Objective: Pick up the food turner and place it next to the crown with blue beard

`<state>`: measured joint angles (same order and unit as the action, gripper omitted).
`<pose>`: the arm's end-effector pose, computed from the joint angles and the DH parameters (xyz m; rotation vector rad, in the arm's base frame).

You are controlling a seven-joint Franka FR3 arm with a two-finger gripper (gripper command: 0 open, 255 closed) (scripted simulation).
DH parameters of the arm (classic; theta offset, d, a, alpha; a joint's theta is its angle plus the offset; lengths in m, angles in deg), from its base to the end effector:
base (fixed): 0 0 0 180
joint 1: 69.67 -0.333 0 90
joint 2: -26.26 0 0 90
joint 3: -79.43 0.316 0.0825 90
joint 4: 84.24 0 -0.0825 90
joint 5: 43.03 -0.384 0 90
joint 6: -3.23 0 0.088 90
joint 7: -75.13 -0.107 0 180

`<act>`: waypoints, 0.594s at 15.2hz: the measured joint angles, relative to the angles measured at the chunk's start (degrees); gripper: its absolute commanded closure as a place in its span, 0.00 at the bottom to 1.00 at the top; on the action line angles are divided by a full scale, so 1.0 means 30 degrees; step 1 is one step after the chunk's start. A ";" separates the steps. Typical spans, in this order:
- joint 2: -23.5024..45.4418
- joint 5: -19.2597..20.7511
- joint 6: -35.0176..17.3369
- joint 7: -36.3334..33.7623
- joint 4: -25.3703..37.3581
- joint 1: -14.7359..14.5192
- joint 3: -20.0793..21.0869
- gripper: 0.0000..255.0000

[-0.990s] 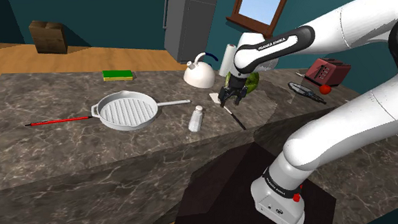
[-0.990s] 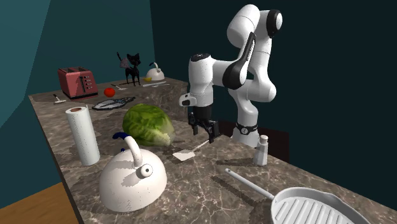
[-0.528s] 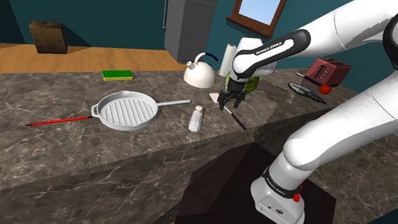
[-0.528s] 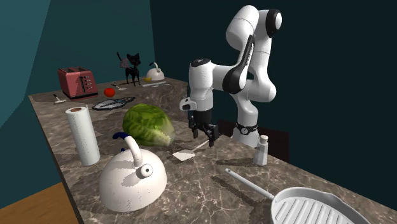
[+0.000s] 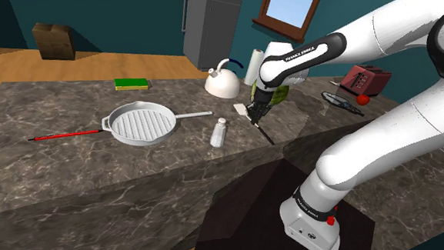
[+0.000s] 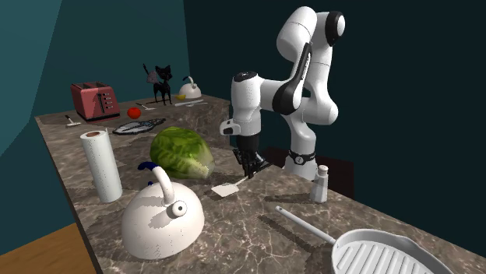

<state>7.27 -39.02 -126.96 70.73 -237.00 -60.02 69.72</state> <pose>0.3692 -0.1281 0.3385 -3.0791 0.5553 0.1012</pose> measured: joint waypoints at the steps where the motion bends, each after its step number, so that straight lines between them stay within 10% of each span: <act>1: 0.0000 0.0000 0.0000 0.0000 0.0000 0.0000 0.0000 1.00; 9: -0.0537 0.0016 0.0977 -0.0047 0.0450 0.0009 0.0069 1.00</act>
<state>5.66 -38.97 -124.03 70.59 -235.65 -60.00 69.92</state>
